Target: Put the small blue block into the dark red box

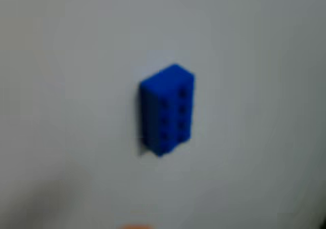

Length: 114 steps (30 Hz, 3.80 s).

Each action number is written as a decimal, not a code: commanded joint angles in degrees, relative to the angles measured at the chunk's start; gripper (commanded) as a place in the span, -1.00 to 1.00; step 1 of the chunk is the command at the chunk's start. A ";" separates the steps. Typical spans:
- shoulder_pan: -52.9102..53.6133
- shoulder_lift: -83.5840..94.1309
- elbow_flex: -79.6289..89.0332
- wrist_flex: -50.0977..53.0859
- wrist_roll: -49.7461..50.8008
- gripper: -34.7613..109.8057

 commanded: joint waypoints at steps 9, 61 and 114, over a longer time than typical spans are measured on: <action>1.14 -31.64 -22.50 -3.25 -6.33 -0.09; 8.35 -86.31 -54.84 -2.37 -7.38 -0.15; 60.47 -53.96 -47.02 -8.17 40.96 -0.52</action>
